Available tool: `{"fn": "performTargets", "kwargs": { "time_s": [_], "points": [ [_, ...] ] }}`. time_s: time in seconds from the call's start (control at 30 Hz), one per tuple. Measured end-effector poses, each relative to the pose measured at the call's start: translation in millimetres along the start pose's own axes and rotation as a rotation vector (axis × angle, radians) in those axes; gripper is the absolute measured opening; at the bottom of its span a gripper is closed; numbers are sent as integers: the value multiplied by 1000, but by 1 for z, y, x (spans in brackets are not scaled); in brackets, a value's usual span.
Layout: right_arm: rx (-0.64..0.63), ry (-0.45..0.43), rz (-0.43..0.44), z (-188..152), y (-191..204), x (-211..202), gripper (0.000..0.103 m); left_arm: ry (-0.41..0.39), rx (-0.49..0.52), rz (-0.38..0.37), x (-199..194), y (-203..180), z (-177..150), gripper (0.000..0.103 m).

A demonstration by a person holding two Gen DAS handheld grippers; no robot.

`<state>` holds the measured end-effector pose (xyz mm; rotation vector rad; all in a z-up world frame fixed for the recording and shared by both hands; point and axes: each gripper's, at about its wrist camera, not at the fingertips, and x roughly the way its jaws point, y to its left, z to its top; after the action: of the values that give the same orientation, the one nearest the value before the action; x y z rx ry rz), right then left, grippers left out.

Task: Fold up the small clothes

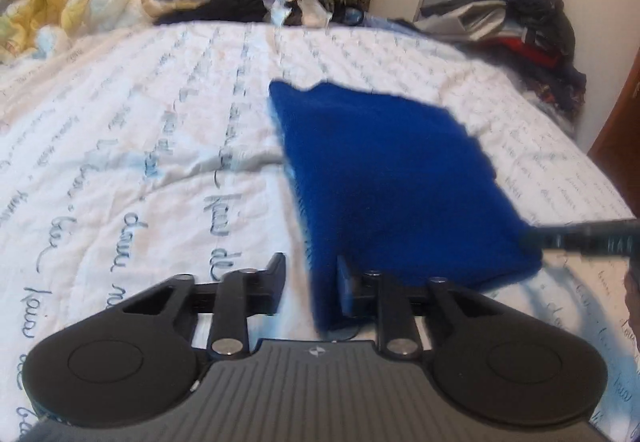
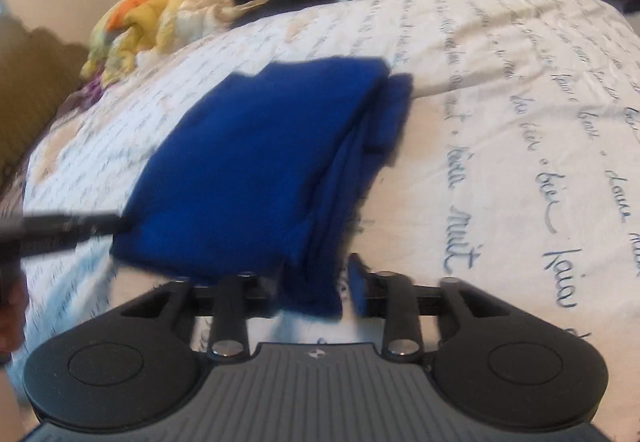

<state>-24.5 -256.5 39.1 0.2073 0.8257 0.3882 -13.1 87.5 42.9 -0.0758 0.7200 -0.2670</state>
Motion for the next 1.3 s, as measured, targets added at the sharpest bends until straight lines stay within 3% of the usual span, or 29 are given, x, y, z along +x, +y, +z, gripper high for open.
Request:
{"fn": "performTargets", "kwargs": {
  "time_s": [0.03,0.07,0.1,0.17,0.27,0.3,0.33,0.37,0.43,0.5,0.57,0.63,0.7,0.77,0.83,0.87,0.9,0.93,0.97,1.0,1.07,1.2,1.27,1.3],
  "points": [
    [22,-62,34,10,-1,-6,50,-33,17,-24,-4,-7,2,51],
    [35,-123,82,22,-1,-9,61,-64,38,-50,-5,-16,6,68],
    [44,-158,116,33,1,-9,72,-86,59,-66,-3,-26,8,74],
    [50,-169,160,63,6,12,73,-78,102,-80,13,-45,13,72],
    [30,-70,137,91,11,69,72,40,119,-69,62,-55,11,67],
    [-10,-5,91,93,12,93,71,-17,135,-60,63,-55,8,67],
    [-61,-19,70,90,12,106,71,-8,142,-58,63,-54,9,66],
    [-106,-51,63,87,15,106,71,-7,129,-64,58,-51,11,64],
    [-82,-33,47,89,18,90,71,-41,71,-87,43,-36,16,67],
    [-24,-93,114,80,5,58,74,-70,11,-68,36,-16,22,90],
    [43,-130,124,70,-16,40,80,-64,-58,-28,47,4,36,90],
    [114,-99,83,72,-37,46,80,-50,-119,-13,67,21,59,89],
    [195,-40,67,83,-58,67,82,-3,-235,-44,97,42,87,88],
    [275,15,106,92,-71,90,81,85,-308,-51,136,57,110,82],
    [289,4,114,102,-73,107,81,82,-250,-35,157,52,125,80],
    [281,-7,109,108,-72,114,81,95,-205,-29,165,47,130,72],
    [280,-20,107,111,-70,120,77,75,-155,-25,168,39,130,41],
    [263,-23,112,114,-67,126,64,60,-106,-49,170,32,130,25],
    [207,-6,93,115,-59,133,28,22,-59,-22,165,25,127,18],
    [134,-22,59,116,-51,134,25,-19,-16,34,157,15,123,15],
    [53,-44,68,112,-40,120,19,-85,-6,13,125,7,110,14],
    [81,-123,268,87,-28,36,19,-141,-2,-100,50,4,92,15],
    [101,-142,316,77,-26,19,21,-135,40,-90,49,-4,100,15],
    [120,-134,294,78,-26,24,23,-115,52,-80,59,-8,104,16]
  ]
}}
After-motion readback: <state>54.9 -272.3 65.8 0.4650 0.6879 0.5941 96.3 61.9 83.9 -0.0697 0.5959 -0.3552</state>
